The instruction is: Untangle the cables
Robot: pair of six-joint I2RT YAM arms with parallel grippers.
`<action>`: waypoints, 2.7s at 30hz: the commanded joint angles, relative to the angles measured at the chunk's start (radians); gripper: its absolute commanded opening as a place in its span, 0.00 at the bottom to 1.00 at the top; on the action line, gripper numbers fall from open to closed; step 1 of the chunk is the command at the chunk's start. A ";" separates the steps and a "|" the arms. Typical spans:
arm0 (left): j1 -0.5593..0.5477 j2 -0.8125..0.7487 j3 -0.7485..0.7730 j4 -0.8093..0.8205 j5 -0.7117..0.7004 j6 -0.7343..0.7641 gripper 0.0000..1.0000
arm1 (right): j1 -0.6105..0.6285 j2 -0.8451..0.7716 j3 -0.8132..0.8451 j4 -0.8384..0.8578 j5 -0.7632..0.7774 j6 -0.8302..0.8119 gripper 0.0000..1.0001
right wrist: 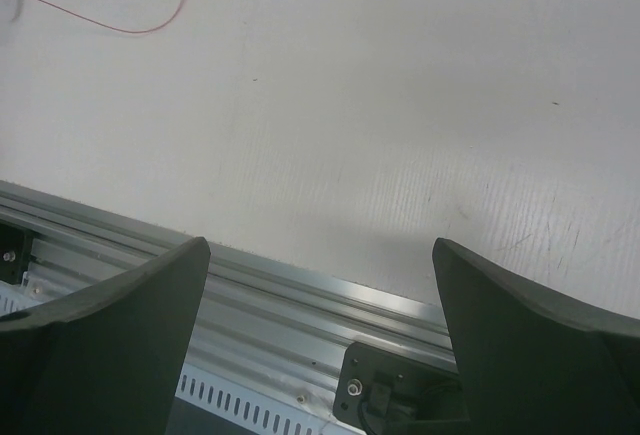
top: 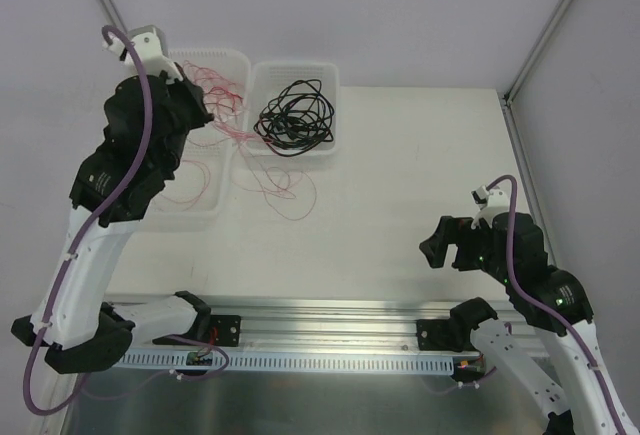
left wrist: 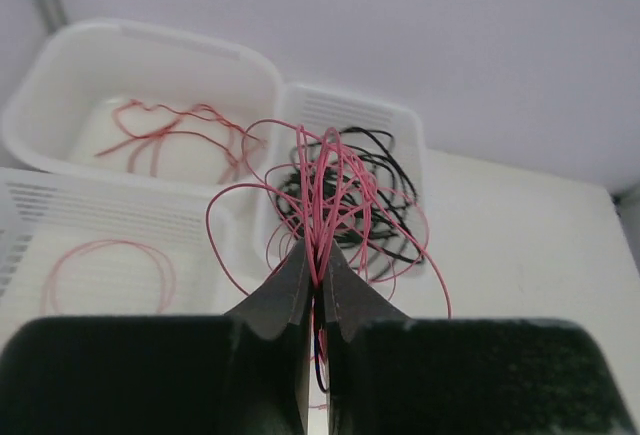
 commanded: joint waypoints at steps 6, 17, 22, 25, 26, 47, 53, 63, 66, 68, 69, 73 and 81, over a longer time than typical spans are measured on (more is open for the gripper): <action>0.241 -0.060 -0.057 -0.074 -0.139 0.096 0.00 | 0.001 0.012 0.016 0.019 -0.003 0.024 1.00; 0.672 0.080 -0.469 0.105 0.026 0.000 0.00 | 0.001 0.018 0.013 0.027 -0.031 0.032 1.00; 0.794 0.199 -0.543 0.182 0.068 -0.051 0.00 | 0.003 0.010 0.008 0.002 -0.011 0.026 1.00; 0.832 0.258 -0.543 0.180 0.140 -0.074 0.12 | 0.001 0.013 0.008 0.008 -0.023 0.026 1.00; 0.832 0.262 -0.545 0.180 0.151 -0.079 0.23 | 0.001 0.015 0.007 0.010 -0.024 0.027 0.99; 0.274 -0.094 -0.756 0.144 0.329 -0.099 0.99 | 0.000 0.015 -0.036 0.060 -0.040 0.035 1.00; 0.063 0.118 -0.732 0.156 0.108 -0.140 0.99 | 0.001 0.015 -0.046 0.063 -0.044 0.035 1.00; 0.009 0.446 -0.614 0.148 -0.194 0.166 0.99 | 0.001 -0.013 -0.039 0.017 0.014 0.001 0.99; 0.008 0.517 -0.582 0.147 -0.254 0.223 0.97 | 0.001 0.001 -0.049 0.033 -0.009 0.011 0.99; 0.003 0.537 -0.563 0.148 -0.236 0.231 0.93 | 0.001 0.006 -0.047 0.039 -0.017 0.011 0.99; -0.004 0.557 -0.558 0.150 -0.233 0.233 0.92 | 0.001 0.006 -0.049 0.039 -0.017 0.011 1.00; -0.015 0.588 -0.538 0.148 -0.239 0.211 0.83 | 0.001 0.000 -0.041 0.027 0.000 0.004 1.00; -0.015 0.608 -0.575 0.145 -0.270 0.029 0.70 | 0.001 -0.011 -0.047 0.017 0.003 0.003 1.00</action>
